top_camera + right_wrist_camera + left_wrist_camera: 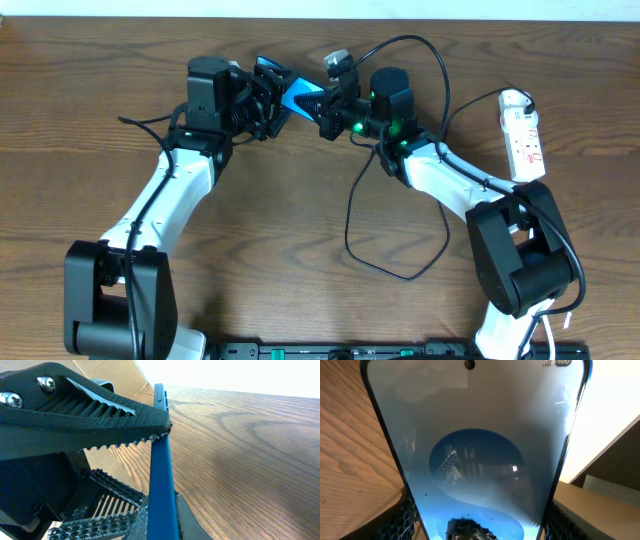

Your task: Plug charger to phone and switch on socket

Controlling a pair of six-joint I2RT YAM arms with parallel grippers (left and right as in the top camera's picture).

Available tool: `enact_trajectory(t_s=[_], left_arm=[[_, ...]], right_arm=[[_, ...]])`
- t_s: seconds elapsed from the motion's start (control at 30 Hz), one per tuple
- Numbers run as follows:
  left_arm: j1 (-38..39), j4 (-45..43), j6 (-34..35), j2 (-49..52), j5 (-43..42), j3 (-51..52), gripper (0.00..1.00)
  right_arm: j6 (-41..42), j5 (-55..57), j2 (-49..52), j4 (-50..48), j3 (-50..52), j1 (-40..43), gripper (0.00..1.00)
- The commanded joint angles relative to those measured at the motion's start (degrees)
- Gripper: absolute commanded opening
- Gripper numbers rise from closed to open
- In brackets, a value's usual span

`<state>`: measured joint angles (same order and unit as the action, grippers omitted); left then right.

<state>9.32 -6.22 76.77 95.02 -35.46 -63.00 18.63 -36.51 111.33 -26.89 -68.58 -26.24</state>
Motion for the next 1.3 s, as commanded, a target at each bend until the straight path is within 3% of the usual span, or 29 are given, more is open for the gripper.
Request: enact_trajectory(t_s=[0.0, 0.03, 0.17, 0.2, 0.67, 0.83, 1.03, 1.27], left_arm=[[0.79, -0.66, -0.59, -0.83, -2.4, -0.13, 0.28], [0.76, -0.68, -0.59, -0.83, -2.38, -0.13, 0.34], [0.72, -0.68, -0.59, -0.83, -2.4, -0.13, 0.81], [0.72, -0.68, -0.59, -0.83, -2.4, -0.13, 0.87], [-1.57, -0.72, -0.61, -2.69, -5.38, -0.13, 0.89], [-2.6, -1.64, -0.63, -2.99, -5.44, -0.13, 0.89], [-3.67, -3.32, -0.63, -2.99, -5.42, -0.13, 0.89], [-4.44, -3.3, -1.55, -2.97, -5.2, -0.13, 0.89]], right_arm=[[1.09, -2.1, -0.52, -0.35, -0.85, -0.63, 0.01], [1.09, -1.68, -0.52, -0.35, -0.85, -0.66, 0.01], [1.09, -0.52, -0.52, -0.35, -0.85, -0.52, 0.01], [1.09, -0.09, -0.52, -0.35, -0.85, -0.39, 0.01], [6.99, 4.04, -0.52, -0.37, -0.85, 5.99, 0.01], [16.5, 4.02, -0.52, -0.39, -0.85, 8.61, 0.01], [35.58, 3.52, -0.52, -0.83, -0.85, 8.59, 0.01], [52.11, -2.8, -0.52, -7.5, -0.85, 8.0, 0.01]])
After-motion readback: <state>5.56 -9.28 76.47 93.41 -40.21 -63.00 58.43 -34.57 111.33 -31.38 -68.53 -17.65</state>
